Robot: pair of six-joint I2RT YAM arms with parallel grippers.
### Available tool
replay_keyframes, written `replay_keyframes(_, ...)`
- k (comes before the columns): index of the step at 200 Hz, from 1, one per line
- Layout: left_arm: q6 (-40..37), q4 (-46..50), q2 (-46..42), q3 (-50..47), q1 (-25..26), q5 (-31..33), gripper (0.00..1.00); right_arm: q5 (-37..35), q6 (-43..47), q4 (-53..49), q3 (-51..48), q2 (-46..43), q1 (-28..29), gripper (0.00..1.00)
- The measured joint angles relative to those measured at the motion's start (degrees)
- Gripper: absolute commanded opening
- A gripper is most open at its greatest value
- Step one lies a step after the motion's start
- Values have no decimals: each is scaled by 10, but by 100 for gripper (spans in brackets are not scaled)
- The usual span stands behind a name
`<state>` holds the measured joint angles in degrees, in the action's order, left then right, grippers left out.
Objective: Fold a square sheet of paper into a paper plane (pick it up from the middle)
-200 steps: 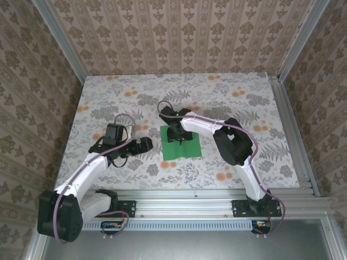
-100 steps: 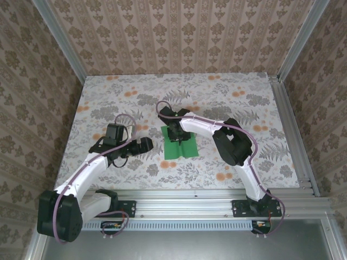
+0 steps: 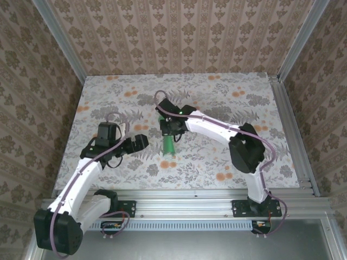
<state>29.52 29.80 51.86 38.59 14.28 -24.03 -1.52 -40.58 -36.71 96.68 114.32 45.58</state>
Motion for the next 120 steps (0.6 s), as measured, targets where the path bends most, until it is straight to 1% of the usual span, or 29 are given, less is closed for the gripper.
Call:
replay_keyframes(24, -2, 16, -17, 27, -3, -5, 100, 70, -35, 107, -70, -69, -7, 18)
replay_keyframes(47, 0, 16, -18, 33, -5, -20, 98, 127, -73, 207, -152, -109, -23, 17)
replay_keyframes(72, 7, 14, -8, 33, -3, -38, 96, 169, -111, 303, -246, -116, -40, 17)
replay_keyframes(87, 12, 7, 5, 33, 3, -43, 95, 187, -131, 342, -300, -116, -49, 18)
replay_keyframes(120, 29, -24, 37, 25, 36, -47, 92, 217, -156, 405, -367, -113, -67, 20)
